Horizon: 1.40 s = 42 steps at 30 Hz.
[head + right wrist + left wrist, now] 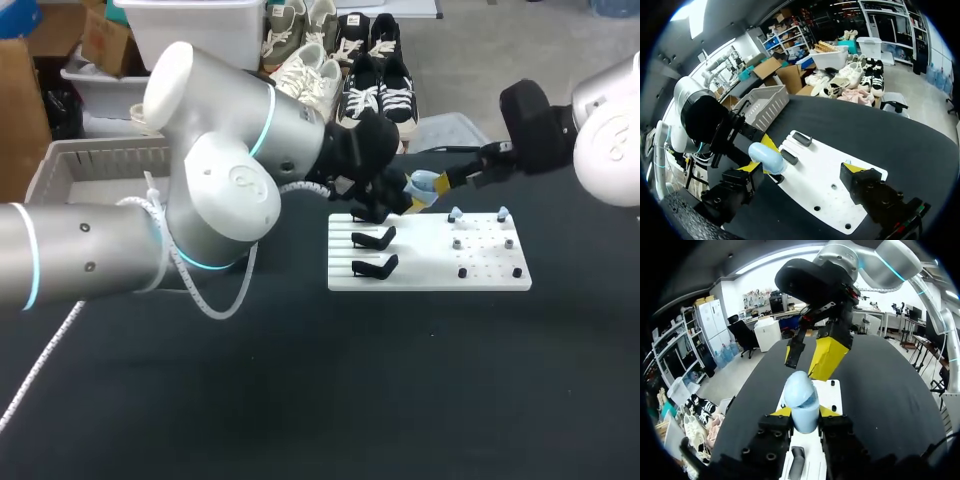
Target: Pick up each earbud case from the left stands, insert the matching earbuds, close the lid, and place the case in the box.
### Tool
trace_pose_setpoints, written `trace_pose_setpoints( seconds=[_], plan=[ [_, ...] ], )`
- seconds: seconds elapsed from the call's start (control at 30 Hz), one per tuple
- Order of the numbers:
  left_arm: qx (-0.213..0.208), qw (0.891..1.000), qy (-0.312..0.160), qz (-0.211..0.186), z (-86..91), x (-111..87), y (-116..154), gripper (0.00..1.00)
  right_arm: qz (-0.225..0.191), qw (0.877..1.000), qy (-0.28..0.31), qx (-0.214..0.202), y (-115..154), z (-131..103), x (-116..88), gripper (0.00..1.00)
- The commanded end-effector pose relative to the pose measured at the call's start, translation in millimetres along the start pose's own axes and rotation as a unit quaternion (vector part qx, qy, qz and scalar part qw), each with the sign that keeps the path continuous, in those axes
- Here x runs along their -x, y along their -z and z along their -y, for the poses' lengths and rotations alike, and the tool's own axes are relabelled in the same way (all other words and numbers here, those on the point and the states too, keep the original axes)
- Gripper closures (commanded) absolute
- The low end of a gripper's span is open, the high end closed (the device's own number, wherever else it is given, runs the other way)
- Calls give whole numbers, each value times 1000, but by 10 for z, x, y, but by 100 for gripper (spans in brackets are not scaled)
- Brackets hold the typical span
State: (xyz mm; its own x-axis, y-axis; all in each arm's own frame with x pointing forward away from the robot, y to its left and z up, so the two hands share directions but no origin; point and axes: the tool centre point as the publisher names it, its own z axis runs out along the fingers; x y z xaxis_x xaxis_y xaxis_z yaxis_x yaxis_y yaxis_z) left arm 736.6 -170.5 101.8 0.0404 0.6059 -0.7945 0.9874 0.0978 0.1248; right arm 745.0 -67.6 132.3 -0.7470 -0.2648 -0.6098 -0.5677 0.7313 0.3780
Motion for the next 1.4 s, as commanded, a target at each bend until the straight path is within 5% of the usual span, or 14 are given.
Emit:
trace_pose_setpoints(
  seconds=[0.03,0.17,0.3,0.7,1.4],
  plan=[
    [-3,1000,0,5,52,-39,33,100,2,1000,1,-4,95,27,20,0],
    [-16,1000,19,13,73,-123,24,100,23,999,5,-25,229,39,18,0],
    [-38,996,46,66,27,-191,67,100,38,998,7,-41,336,38,-8,0],
    [-43,984,23,173,-31,-233,42,100,50,997,-2,-56,460,41,-176,0],
    [-50,980,34,190,-99,-172,-141,100,47,997,-8,-64,594,87,-270,0]
  ],
)
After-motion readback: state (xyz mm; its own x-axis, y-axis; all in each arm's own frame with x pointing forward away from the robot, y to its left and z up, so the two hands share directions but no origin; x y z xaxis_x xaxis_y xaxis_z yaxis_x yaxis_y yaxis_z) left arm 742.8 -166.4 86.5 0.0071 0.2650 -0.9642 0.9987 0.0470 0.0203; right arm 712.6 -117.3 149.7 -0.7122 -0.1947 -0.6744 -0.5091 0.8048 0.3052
